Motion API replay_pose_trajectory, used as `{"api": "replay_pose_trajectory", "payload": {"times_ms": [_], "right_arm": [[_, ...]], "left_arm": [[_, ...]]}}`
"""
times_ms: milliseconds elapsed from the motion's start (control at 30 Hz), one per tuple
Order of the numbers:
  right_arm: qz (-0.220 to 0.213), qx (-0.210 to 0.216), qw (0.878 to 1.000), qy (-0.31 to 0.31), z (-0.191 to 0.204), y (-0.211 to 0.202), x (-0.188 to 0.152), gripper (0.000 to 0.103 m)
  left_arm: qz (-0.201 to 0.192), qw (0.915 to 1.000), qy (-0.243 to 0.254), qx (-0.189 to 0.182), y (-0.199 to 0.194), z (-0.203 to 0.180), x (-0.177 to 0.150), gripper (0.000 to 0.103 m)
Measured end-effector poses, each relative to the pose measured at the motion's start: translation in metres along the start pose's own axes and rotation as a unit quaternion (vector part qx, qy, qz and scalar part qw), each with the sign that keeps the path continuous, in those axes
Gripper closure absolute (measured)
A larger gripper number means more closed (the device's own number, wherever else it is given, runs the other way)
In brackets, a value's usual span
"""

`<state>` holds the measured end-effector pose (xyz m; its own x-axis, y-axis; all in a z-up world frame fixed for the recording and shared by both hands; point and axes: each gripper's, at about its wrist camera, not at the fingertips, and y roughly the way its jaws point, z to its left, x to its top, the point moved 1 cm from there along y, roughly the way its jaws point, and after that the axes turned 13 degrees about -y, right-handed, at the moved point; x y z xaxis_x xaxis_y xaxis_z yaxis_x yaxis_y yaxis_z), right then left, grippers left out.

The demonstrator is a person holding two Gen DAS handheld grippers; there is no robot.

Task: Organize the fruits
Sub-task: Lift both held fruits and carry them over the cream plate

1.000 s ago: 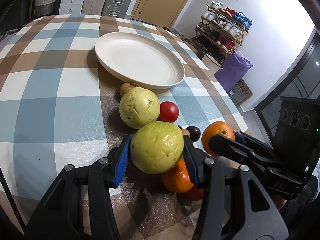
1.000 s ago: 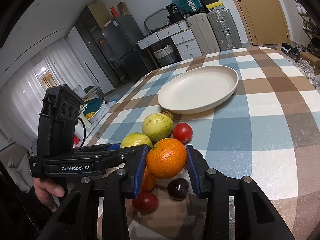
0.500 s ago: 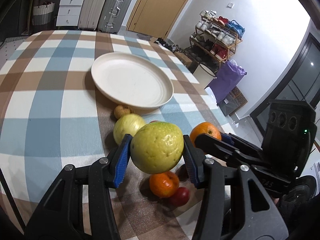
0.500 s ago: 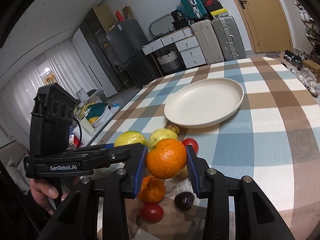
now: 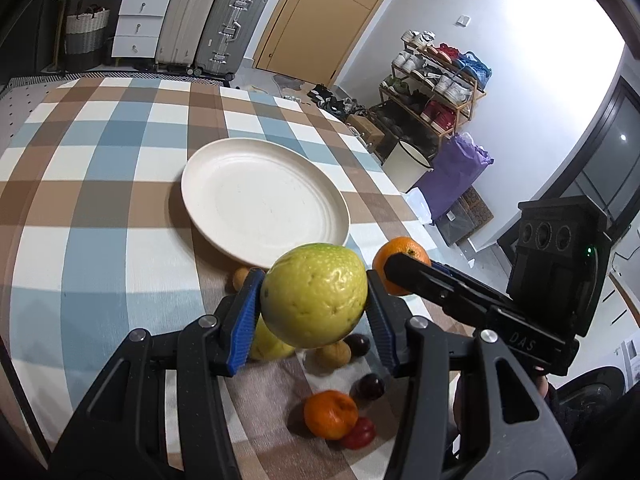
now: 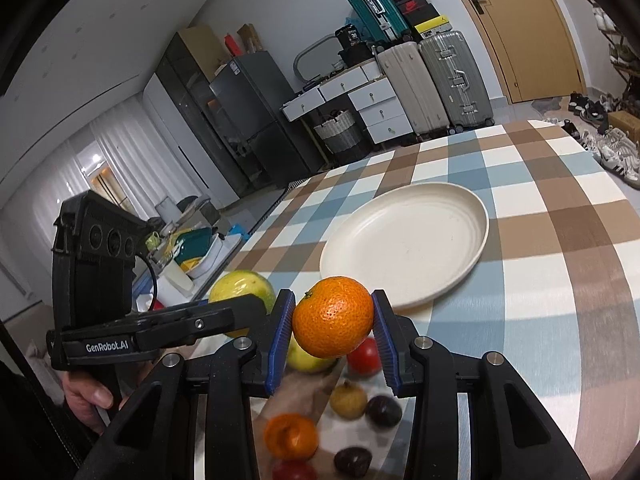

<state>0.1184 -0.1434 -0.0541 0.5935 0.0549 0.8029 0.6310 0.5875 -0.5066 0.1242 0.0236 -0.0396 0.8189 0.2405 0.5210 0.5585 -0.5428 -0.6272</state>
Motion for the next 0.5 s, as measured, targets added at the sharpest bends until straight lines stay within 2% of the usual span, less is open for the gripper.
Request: {"api": "replay_pose_trajectory", "payload": {"times_ms": [500], "right_arm": [[0.021, 0.000, 1.000, 0.017, -0.042, 0.051, 0.044, 0.064]], "left_arm": [[0.018, 0.9998, -0.002, 0.009, 0.056, 0.011, 0.073, 0.056]]}}
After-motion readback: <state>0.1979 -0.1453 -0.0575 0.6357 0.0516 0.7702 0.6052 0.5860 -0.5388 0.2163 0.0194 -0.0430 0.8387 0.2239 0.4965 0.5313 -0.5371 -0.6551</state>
